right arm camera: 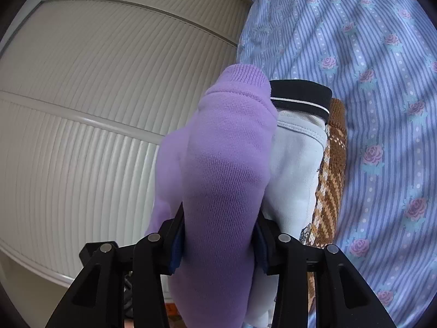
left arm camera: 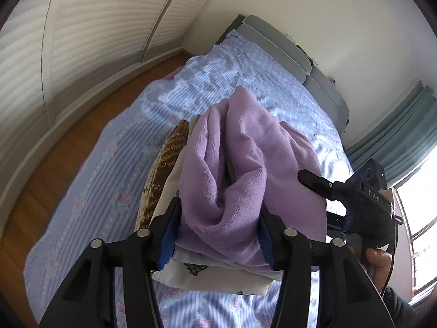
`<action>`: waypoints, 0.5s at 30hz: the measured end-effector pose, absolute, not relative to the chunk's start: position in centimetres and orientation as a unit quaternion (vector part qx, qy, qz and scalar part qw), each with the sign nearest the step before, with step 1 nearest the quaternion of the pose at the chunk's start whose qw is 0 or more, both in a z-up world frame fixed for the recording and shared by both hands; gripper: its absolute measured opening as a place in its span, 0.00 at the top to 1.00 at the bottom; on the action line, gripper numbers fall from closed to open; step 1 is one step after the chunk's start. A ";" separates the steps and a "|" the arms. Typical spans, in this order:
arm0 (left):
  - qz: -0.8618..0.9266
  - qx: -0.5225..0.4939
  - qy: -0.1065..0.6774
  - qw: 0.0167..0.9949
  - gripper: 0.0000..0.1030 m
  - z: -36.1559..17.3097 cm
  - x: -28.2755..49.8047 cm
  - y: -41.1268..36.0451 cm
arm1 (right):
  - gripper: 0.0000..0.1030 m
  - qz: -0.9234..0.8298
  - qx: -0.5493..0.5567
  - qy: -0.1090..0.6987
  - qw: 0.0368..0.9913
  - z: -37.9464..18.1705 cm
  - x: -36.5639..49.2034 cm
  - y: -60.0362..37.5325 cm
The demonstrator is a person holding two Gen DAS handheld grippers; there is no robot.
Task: Fold small clothes
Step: 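Carry the bundle with both grippers onto the clothes stack in the basket, then open both grippers and withdraw from the stack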
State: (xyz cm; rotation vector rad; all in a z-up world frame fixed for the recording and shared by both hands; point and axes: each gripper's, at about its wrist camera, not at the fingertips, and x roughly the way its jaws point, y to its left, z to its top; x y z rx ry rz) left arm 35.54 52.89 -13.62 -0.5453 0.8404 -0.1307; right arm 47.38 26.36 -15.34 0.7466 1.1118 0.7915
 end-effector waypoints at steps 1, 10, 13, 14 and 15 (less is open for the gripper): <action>-0.059 -0.253 0.402 0.878 0.43 -13.3 35.4 52.9 | 0.53 0.358 0.328 0.500 0.717 -15.5 47.3 26.3; -0.006 -0.179 0.377 0.909 0.31 -7.4 31.1 49.7 | 0.32 0.332 0.233 0.449 0.796 -10.7 44.9 23.1; 0.008 -0.161 0.370 0.915 0.24 -5.4 28.8 47.0 | 0.32 0.327 0.215 0.430 0.813 -8.5 42.3 20.4; 0.014 -0.154 0.363 0.919 0.19 -4.6 27.5 45.4 | 0.32 0.324 0.207 0.423 0.820 -7.8 41.3 19.3; 0.020 -0.147 0.359 0.922 0.17 -3.9 26.6 44.1 | 0.32 0.320 0.196 0.415 0.829 -7.1 40.0 18.1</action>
